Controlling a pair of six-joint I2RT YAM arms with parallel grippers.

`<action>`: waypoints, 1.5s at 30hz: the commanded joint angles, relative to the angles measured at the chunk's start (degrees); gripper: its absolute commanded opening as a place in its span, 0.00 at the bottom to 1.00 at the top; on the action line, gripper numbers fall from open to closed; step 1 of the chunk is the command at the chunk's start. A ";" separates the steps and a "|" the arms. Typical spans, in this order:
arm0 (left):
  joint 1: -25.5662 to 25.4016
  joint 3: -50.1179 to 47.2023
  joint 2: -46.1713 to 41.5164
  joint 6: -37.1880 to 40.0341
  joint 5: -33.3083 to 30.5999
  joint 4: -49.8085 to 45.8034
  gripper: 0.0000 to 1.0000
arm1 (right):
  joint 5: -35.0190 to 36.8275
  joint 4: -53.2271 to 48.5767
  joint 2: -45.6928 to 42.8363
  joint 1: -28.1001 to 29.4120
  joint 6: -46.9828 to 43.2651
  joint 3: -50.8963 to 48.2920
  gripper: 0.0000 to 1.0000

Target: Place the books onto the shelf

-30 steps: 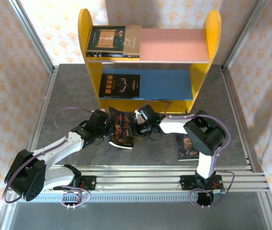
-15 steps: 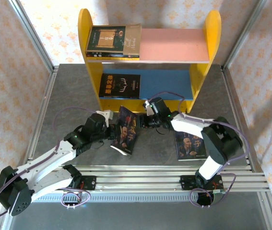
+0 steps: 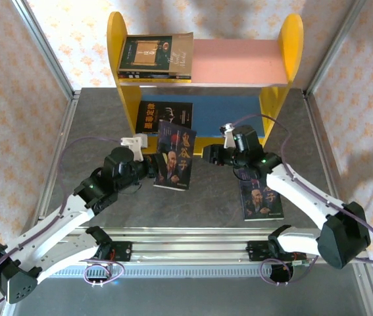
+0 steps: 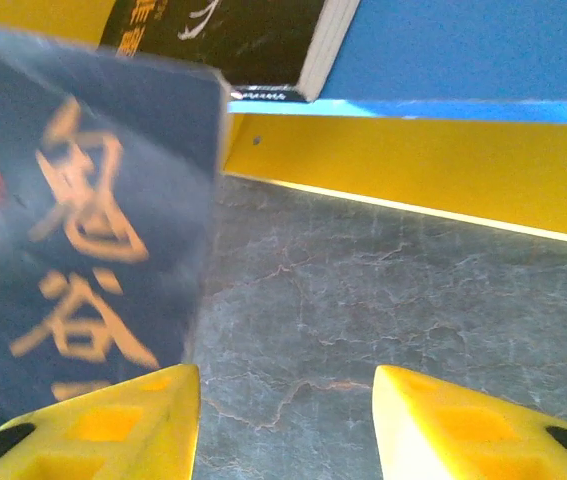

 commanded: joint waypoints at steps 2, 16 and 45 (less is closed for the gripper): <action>0.06 4.87 2.78 -3.78 -9.73 8.52 0.00 | 2.82 -0.34 -1.53 -1.80 4.94 0.35 0.52; -0.03 8.43 12.76 -13.51 -20.70 27.29 0.00 | 4.25 25.70 -9.21 -2.37 32.83 -7.68 0.86; -7.54 8.78 24.16 -14.17 -31.50 49.09 0.00 | 13.73 50.89 1.52 7.39 53.92 -14.62 0.96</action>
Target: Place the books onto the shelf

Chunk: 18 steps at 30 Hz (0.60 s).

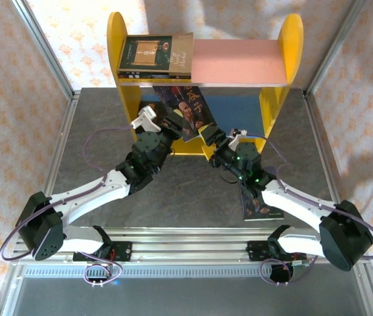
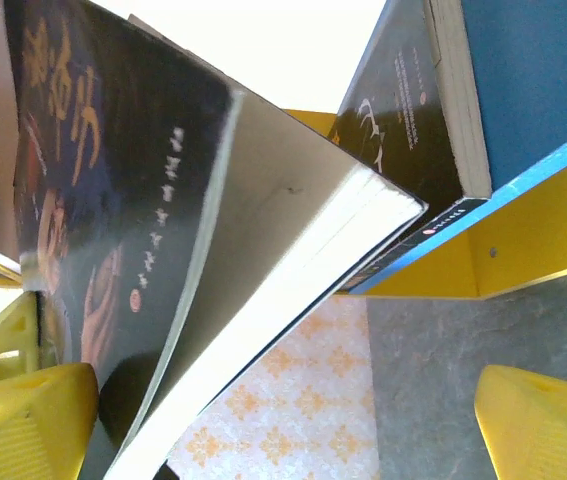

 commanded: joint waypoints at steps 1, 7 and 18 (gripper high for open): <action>-0.91 0.69 0.10 -0.32 -2.92 7.53 0.00 | 1.04 5.72 3.00 0.66 2.40 1.28 0.95; -2.44 -0.62 0.63 -1.08 -4.66 9.05 0.00 | 0.89 9.21 7.12 0.98 3.74 2.65 0.88; -4.53 -3.17 0.89 -0.67 -9.10 12.28 0.00 | 2.07 12.45 8.33 0.96 5.64 3.10 0.65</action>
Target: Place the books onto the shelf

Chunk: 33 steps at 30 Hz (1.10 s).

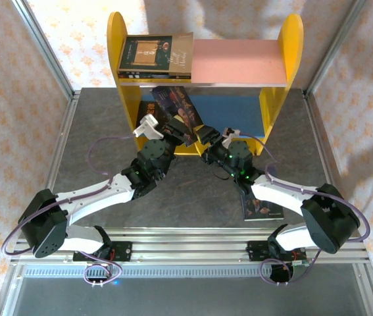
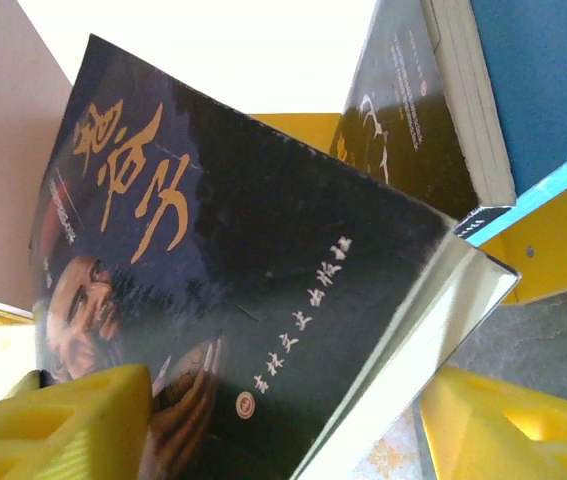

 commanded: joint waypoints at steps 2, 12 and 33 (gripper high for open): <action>-1.34 -0.21 -0.40 -0.47 -2.47 8.13 0.00 | 1.68 2.23 -0.63 0.37 -0.05 2.15 0.60; -1.71 -1.47 -0.45 -0.31 -3.59 8.79 0.00 | 3.46 0.38 -2.70 0.28 -1.46 1.48 0.34; -1.71 -1.16 -5.22 3.42 -6.42 -4.15 0.42 | -3.55 -5.35 -6.04 -10.56 -9.75 5.42 0.13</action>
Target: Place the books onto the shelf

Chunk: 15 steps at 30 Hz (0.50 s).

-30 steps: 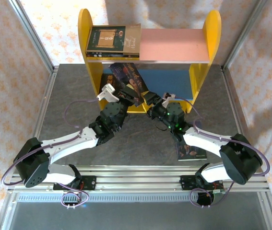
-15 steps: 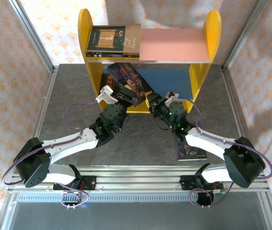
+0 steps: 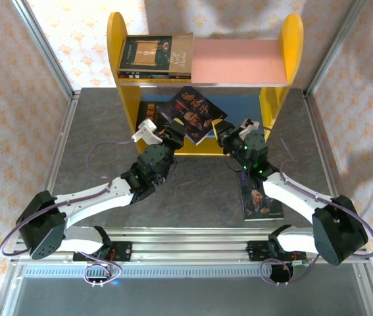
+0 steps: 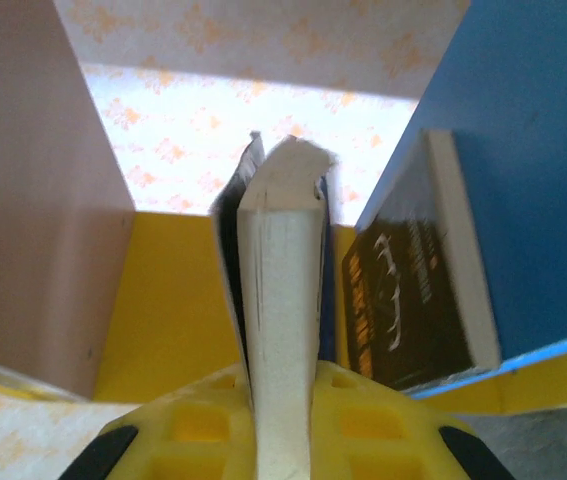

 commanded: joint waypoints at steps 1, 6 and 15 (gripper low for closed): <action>-0.35 1.39 -4.13 3.07 -3.14 -5.28 0.42 | -4.98 1.05 0.19 -1.98 -4.09 4.43 0.12; -0.30 1.78 -8.73 5.32 -6.56 -15.71 0.43 | -13.75 0.16 3.55 -6.83 -7.22 8.15 0.10; 1.09 8.01 -13.73 12.35 -5.80 -36.87 0.48 | -26.72 -10.17 8.56 -10.89 -19.34 17.87 0.09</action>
